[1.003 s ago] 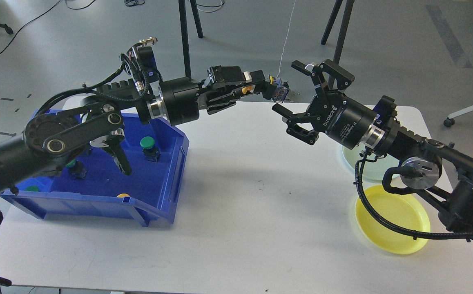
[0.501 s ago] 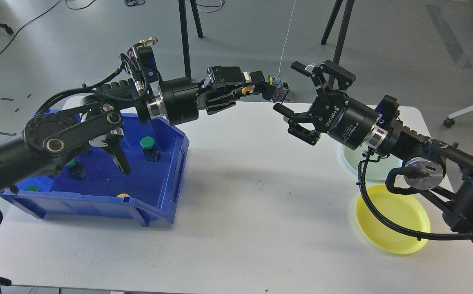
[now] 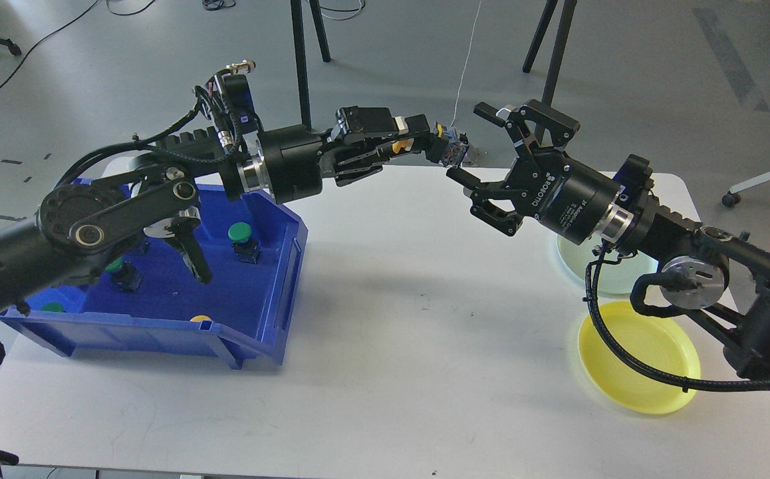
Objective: Pass button and place on color plate
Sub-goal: 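Reach the right gripper to the held button and grasp it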
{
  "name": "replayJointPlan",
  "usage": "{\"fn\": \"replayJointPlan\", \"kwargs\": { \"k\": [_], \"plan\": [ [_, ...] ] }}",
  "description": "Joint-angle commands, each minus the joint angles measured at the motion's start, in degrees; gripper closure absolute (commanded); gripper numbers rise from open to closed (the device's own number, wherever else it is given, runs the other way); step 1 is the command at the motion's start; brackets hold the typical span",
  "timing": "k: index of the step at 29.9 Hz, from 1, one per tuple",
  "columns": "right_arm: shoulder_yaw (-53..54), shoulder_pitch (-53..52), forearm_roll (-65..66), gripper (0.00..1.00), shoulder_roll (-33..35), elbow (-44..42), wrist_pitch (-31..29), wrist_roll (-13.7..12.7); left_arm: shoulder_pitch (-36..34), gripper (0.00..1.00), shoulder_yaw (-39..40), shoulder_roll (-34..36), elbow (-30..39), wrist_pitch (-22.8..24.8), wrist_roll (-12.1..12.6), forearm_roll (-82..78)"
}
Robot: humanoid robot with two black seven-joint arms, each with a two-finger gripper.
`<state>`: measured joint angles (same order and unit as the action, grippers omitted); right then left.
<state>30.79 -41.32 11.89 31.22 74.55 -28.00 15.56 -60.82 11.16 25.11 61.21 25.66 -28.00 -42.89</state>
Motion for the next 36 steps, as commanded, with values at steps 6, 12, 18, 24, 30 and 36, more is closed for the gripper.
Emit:
{"fn": "replayJointPlan", "kwargs": {
  "k": [6, 12, 18, 24, 30, 36],
  "plan": [
    [-0.99, 0.28, 0.68, 0.25, -0.19, 0.68, 0.00, 0.09, -0.09, 0.92, -0.09, 0.03, -0.39, 0.27, 0.00, 0.00],
    [-0.99, -0.08, 0.68, 0.28, -0.37, 0.51, 0.00, 0.09, -0.18, 0.92, -0.09, 0.03, -0.39, 0.27, 0.00, 0.00],
    [-0.73, -0.08, 0.77, 0.30, -0.46, 0.07, 0.00, 0.09, -0.18, 0.92, -0.09, 0.03, -0.39, 0.36, 0.00, -0.09],
    [-0.73, -0.08, 0.77, 0.34, -0.63, -0.11, 0.00, 0.09, -0.18, 0.92, 0.00, 0.03, -0.48, 1.15, 0.00, -0.09],
    [-0.64, -0.16, 0.77, 0.42, -0.72, -0.29, 0.00, 0.09, -0.09, 0.92, 0.00, 0.03, -0.48, 1.15, 0.00, -0.09],
    [-0.73, -0.16, 0.94, 0.50, -0.72, -0.37, 0.00, 0.09, -0.18, 0.92, 0.00, 0.03, -0.48, 1.24, 0.00, -0.09]
  ]
}}
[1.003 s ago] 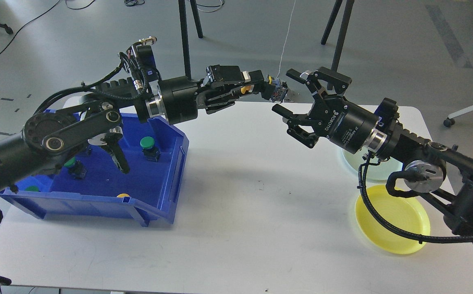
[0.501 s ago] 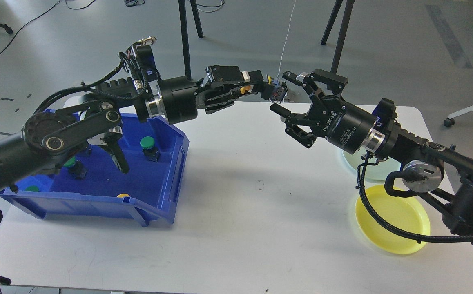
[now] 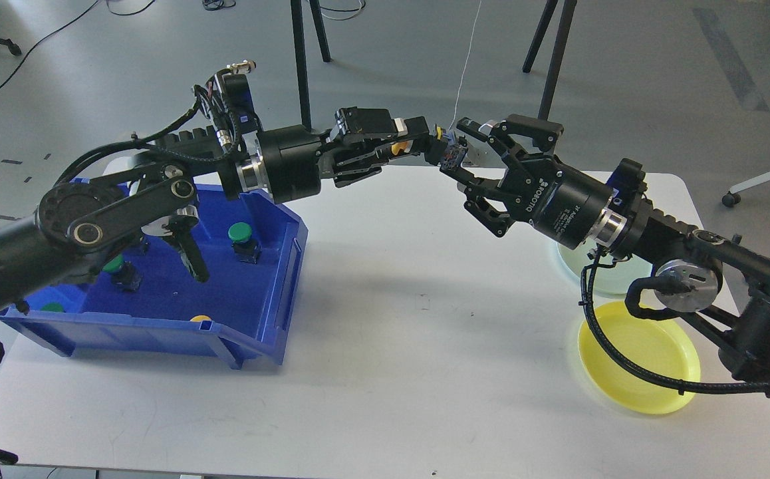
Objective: Pass button and place on color plate
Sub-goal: 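Reach the right gripper to the held button and grasp it, then release the button from the left gripper and carry it toward the yellow plate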
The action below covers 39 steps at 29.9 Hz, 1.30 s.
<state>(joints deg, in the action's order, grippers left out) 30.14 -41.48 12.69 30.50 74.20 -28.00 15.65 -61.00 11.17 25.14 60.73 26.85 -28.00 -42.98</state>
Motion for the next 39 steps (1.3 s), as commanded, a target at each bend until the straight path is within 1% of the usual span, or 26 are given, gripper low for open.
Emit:
{"fn": "replayJointPlan", "kwargs": {
  "k": [1, 6, 15, 20, 24, 25, 29, 30, 31, 32, 34, 39],
  "plan": [
    [-0.09, 0.00, 0.23, 0.52, 0.00, 0.07, 0.00, 0.00, 0.00, 0.92, 0.00, 0.00, -0.08, 0.04, 0.00, 0.00],
    [-0.09, 0.00, 0.23, 0.58, 0.00, 0.07, 0.00, 0.00, 0.00, 0.92, 0.00, 0.00, 0.00, 0.30, 0.00, 0.00],
    [-0.09, 0.00, 0.23, 0.73, 0.00, 0.07, 0.00, 0.00, 0.00, 0.92, 0.00, 0.00, 0.00, 0.48, 0.00, 0.00],
    [-0.09, 0.08, 0.23, 0.77, 0.00, 0.07, 0.00, 0.09, 0.01, 0.91, 0.08, 0.00, -0.09, 0.39, 0.00, 0.00],
    [-0.09, 0.00, 0.23, 0.78, 0.00, 0.07, 0.00, 0.44, 0.09, 0.88, 0.08, 0.00, -0.09, 0.39, 0.00, 0.09],
    [-0.09, 0.00, 0.23, 0.79, 0.00, 0.07, 0.00, 0.61, 0.18, 0.87, 0.08, 0.00, -0.09, 0.39, 0.00, 0.18],
    [-0.09, 0.00, 0.23, 0.81, 0.00, 0.07, 0.00, 0.79, 0.44, 0.68, 1.31, -0.18, -0.09, 0.22, 0.00, 0.44],
    [-0.17, 0.00, 0.23, 0.82, 0.00, 0.07, 0.00, 0.79, 0.53, 0.55, 1.75, -0.18, -0.09, 0.22, 0.00, 0.70],
    [-0.17, 0.00, 0.23, 0.82, 0.00, 0.07, 0.00, 0.79, 0.62, 0.45, 2.10, -0.18, -0.09, 0.39, 0.00, 0.88],
    [-0.17, 0.08, 0.23, 0.83, 0.00, 0.07, 0.00, 0.79, 0.71, 0.39, 2.45, -0.18, -0.17, 0.31, 0.00, 0.97],
    [-0.26, 0.08, 0.23, 0.83, 0.09, 0.07, 0.00, 0.79, 0.88, 0.38, 2.63, -0.27, -0.79, 0.39, 0.00, 1.32],
    [-0.26, 0.08, 0.23, 0.85, 0.17, 0.07, 0.00, 0.79, 0.88, 0.29, 2.98, -0.79, -1.05, 0.48, 0.00, 1.59]
  ]
}}
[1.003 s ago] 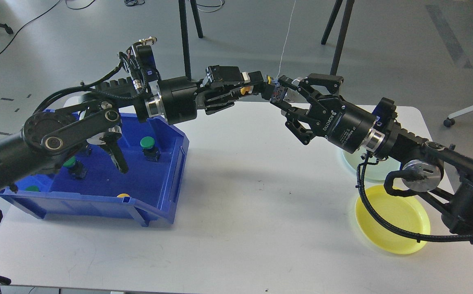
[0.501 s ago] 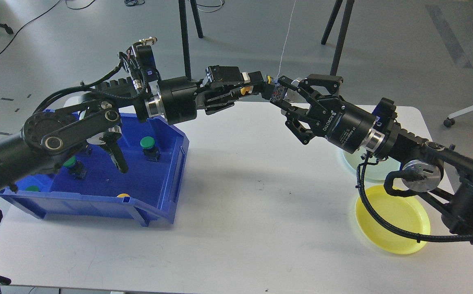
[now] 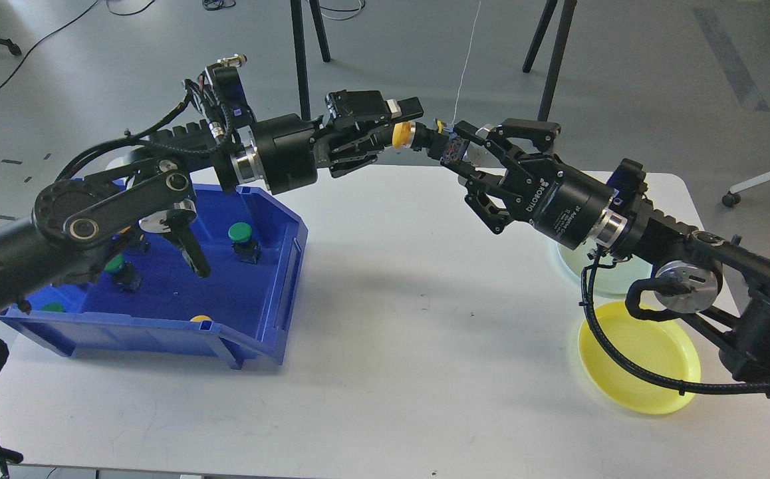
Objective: Pass button and place on color plate
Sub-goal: 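Release the button from the left gripper and carry it toward the yellow plate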
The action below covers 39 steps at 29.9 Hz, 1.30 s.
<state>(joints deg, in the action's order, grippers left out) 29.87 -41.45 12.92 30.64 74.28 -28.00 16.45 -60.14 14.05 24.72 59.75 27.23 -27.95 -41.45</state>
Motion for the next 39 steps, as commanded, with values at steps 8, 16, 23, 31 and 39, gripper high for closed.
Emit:
{"fn": "replayJointPlan", "kwargs": {
  "k": [8, 16, 23, 31, 39],
  "plan": [
    [1.94, 1.36, -0.26, 0.85, 3.10, 0.33, 0.00, 0.51, 0.02, 0.24, 0.19, -0.37, -0.16, 0.11, -0.05, 0.22],
    [17.38, 19.26, -0.61, 0.85, 9.00, 1.04, 0.00, 5.61, 0.11, 0.22, 0.19, -0.55, -0.25, 0.11, -0.05, 1.98],
    [37.69, 45.37, -1.23, 0.86, 8.21, 4.02, 0.00, 5.69, 0.11, 0.22, 0.10, -0.55, -0.69, 0.37, -0.05, 2.16],
    [45.36, 68.23, -11.49, 0.87, 3.47, 8.33, 0.00, 6.66, 0.11, 0.21, 0.19, -0.64, -1.13, 0.77, -0.05, 2.16],
    [44.39, 75.64, -20.13, 0.87, 1.09, 8.86, 0.00, 6.31, 0.11, 0.21, 0.19, -0.64, -1.13, 0.77, -0.05, 2.16]
  ]
}}
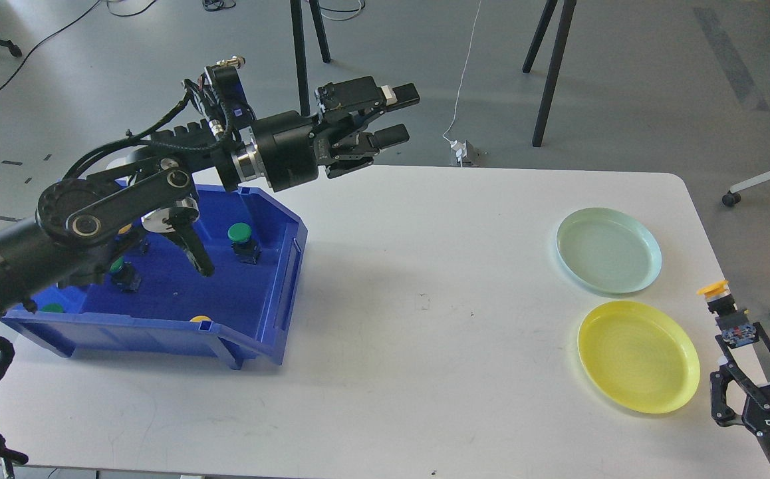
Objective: Pass button and place on color plate
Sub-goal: 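Release the button from the left gripper and carry it toward the yellow plate, then lower the button onto the yellow plate and open the right gripper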
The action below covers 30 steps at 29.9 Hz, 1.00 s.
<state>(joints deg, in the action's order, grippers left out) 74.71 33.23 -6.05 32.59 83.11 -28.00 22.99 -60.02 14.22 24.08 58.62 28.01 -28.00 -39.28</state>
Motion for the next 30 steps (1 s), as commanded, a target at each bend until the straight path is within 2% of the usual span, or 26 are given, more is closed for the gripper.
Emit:
{"fn": "replayJointPlan", "kwargs": {
  "k": [1, 6, 11, 18, 20, 23, 25, 27, 29, 30],
  "plan": [
    [-0.44, 0.96, -1.16, 0.87, -1.29, 0.21, 0.57, -0.31, -0.01, 0.21, 0.02, 0.00, 0.00, -0.01, 0.00, -0.01],
    [-1.76, -0.26, -1.16, 0.87, -2.97, 2.40, 10.93, -0.84, -0.01, 0.21, 0.02, 0.00, 0.00, -0.01, 0.00, -0.01],
    [-7.73, -7.29, -1.16, 0.84, -2.97, 2.06, 19.72, -2.15, -0.01, 0.21, 0.02, 0.00, 0.00, -0.06, 0.00, -0.01],
    [-10.90, -10.11, -1.24, 0.82, -4.02, 2.32, 23.51, -2.25, -0.01, 0.21, 0.02, 0.00, 0.00, -0.06, 0.00, 0.08],
    [-10.99, -10.11, -1.24, 0.73, -4.90, 2.06, 24.21, -2.42, -0.01, 0.21, 0.02, 0.00, 0.00, -0.06, 0.00, 0.43],
    [-10.90, -9.94, -1.33, 0.54, -5.69, 2.14, 24.75, -2.33, -0.01, 0.21, 0.02, 0.00, -0.08, -0.06, 0.00, 0.78],
    [-10.90, -9.76, -1.33, 0.39, -6.22, 2.41, 24.66, -2.33, -0.01, 0.21, 0.02, -0.09, -0.26, -0.06, 0.00, 0.87],
    [-10.38, -9.50, -1.42, 0.18, -6.48, 2.84, 23.87, -2.33, -0.01, 0.21, 0.02, 0.00, -0.43, -0.15, 0.00, 1.66],
    [-9.59, -9.41, -1.77, 0.10, -6.31, 3.72, 23.69, -2.33, -0.01, 0.20, 0.02, 0.00, -0.43, -0.41, 0.00, 2.89],
    [-9.15, -9.41, -1.77, 0.05, -6.13, 4.33, 23.34, -2.33, -0.09, 0.16, 0.02, 0.00, -0.43, -0.58, 0.00, 3.50]
  ]
}}
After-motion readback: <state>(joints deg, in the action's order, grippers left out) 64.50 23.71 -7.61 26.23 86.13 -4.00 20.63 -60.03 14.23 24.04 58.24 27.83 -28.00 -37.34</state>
